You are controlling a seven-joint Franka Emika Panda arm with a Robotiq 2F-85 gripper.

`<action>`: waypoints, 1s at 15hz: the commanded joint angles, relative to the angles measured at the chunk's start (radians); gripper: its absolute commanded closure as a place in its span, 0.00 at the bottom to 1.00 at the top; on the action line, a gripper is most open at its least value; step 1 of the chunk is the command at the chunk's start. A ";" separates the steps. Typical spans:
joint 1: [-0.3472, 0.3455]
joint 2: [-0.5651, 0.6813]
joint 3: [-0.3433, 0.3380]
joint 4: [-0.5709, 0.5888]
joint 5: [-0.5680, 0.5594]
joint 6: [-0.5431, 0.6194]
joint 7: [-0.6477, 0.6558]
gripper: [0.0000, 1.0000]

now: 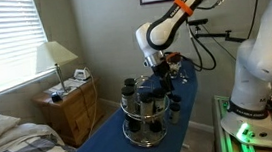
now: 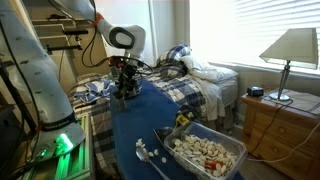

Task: Pick up one container on the ironing board and put it on the top part of the seasoning rack

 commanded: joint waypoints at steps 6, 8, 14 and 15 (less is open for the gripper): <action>-0.001 0.038 -0.001 -0.002 0.026 -0.014 -0.002 0.34; -0.002 0.048 -0.002 0.003 0.029 -0.023 -0.004 0.32; -0.004 0.072 -0.004 0.010 0.042 -0.047 -0.010 0.00; -0.004 0.074 -0.005 0.010 0.047 -0.048 -0.011 0.00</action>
